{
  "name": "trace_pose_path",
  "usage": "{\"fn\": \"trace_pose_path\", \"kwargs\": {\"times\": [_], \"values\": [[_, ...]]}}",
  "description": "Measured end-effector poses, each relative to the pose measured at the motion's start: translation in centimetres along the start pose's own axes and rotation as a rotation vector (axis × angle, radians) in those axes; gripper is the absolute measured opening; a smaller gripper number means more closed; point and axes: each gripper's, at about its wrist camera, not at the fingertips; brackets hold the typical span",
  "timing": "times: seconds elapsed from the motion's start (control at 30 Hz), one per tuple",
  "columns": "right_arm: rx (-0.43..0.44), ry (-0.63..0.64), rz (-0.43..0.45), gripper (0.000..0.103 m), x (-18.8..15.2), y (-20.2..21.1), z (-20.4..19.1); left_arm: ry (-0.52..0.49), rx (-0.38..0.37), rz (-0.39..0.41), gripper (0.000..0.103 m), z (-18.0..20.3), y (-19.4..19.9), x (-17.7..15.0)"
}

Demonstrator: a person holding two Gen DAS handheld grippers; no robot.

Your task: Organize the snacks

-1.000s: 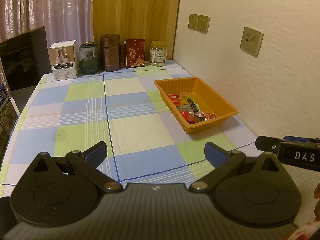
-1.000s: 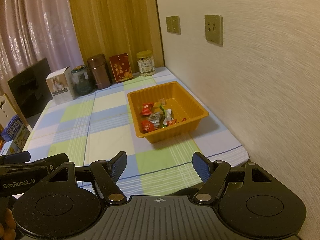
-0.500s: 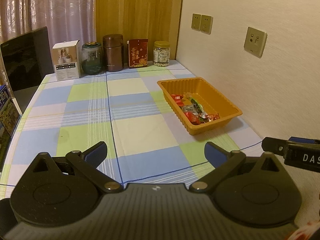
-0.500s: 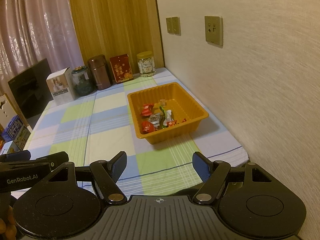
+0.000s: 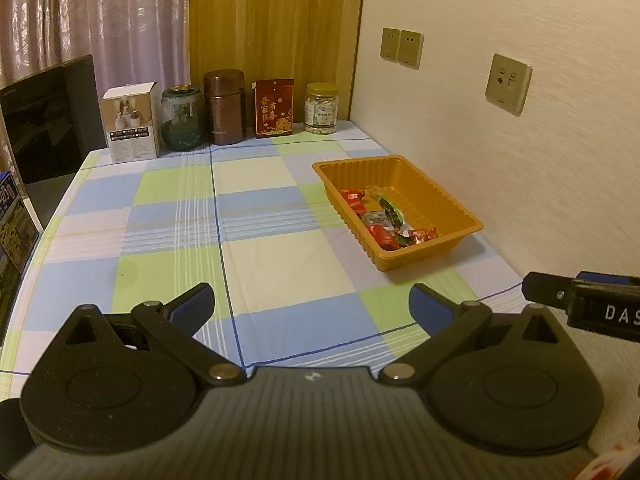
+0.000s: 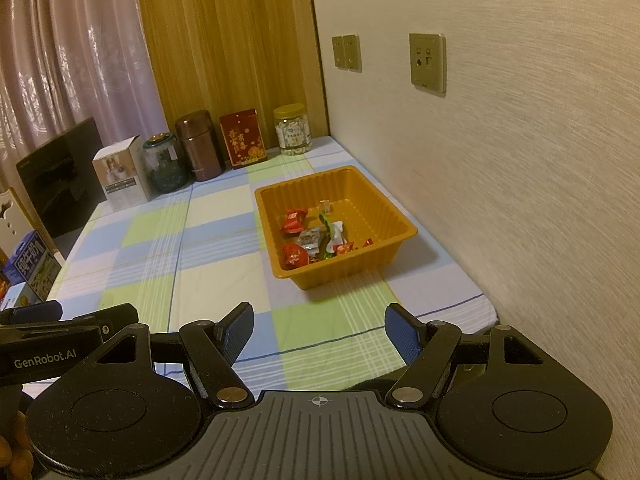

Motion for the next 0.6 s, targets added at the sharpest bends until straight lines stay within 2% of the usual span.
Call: {"fn": "trace_pose_path", "kwargs": {"times": [0.6], "values": [[0.001, -0.002, 0.001, 0.072, 0.15, -0.05, 0.25, 0.020, -0.025, 0.004, 0.103, 0.04, -0.18, -0.22]]}}
Point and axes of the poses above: each gripper's, at about its wrist camera, not at the fingertips, and y roughly against the way its jaws point, z to its right, x to its top, and after that the axes turned 3 degrees about -y, right-handed
